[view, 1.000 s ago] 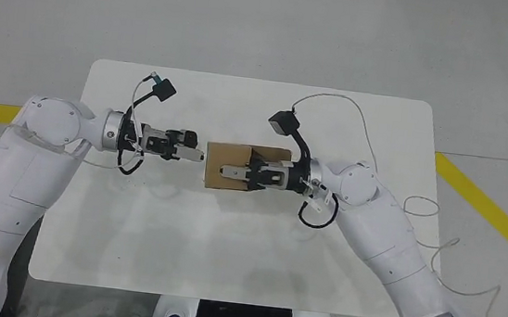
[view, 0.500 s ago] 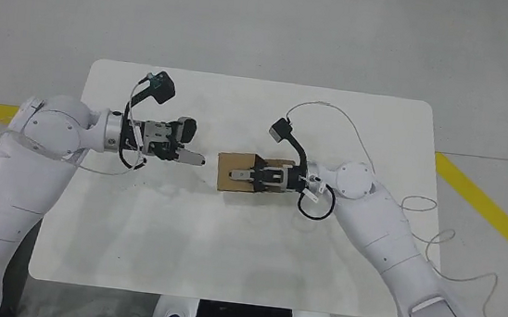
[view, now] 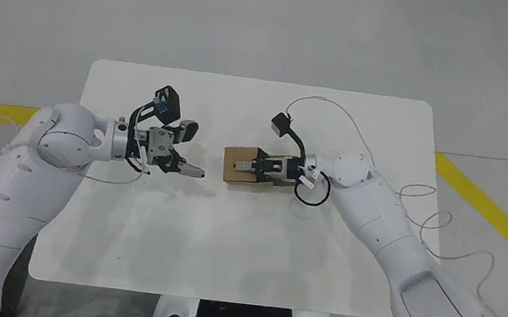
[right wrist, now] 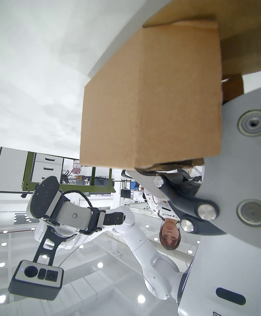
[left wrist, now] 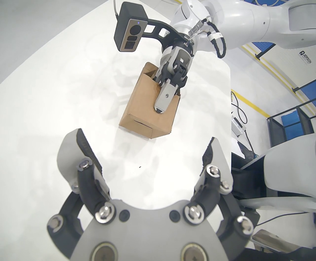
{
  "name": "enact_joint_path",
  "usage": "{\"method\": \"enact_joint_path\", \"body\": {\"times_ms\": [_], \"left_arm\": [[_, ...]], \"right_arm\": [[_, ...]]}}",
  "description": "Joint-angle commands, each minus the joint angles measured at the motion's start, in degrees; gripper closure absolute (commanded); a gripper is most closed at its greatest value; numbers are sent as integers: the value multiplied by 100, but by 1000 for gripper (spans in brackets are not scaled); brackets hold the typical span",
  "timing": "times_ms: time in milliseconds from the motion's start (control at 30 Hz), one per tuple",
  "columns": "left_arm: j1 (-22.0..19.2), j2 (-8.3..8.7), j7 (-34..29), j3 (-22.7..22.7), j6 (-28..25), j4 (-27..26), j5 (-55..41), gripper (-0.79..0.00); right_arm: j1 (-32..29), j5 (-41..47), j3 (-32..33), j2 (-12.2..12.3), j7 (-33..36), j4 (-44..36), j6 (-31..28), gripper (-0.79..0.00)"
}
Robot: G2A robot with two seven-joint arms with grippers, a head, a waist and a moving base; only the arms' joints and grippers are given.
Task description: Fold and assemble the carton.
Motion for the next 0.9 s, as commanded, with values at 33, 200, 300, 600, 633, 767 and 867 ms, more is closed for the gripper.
{"method": "enact_joint_path", "body": {"times_ms": [33,200,300,600,633,767,867], "left_arm": [[-1,0,-6,-1,3,0,-7,-785],[-1,0,-6,-1,3,0,-7,-785],[-1,0,-6,-1,3,0,-7,-785],[121,1,267,10,-89,-281,777,-785],[165,-2,375,23,-197,-311,947,-785],[337,-29,949,60,-466,-350,1632,-785],[460,-61,1564,93,-466,-408,2264,-785]], "right_arm": [[40,-25,-28,-36,62,90,-41,-431],[58,-111,63,0,182,135,-119,-693],[-5,-148,175,68,270,40,-108,-677],[-333,-372,585,326,370,-671,81,-622],[-367,-434,638,361,374,-748,114,-613],[-519,-662,883,507,373,-1091,284,-557],[-645,-811,1070,614,402,-1392,426,-520]]}}
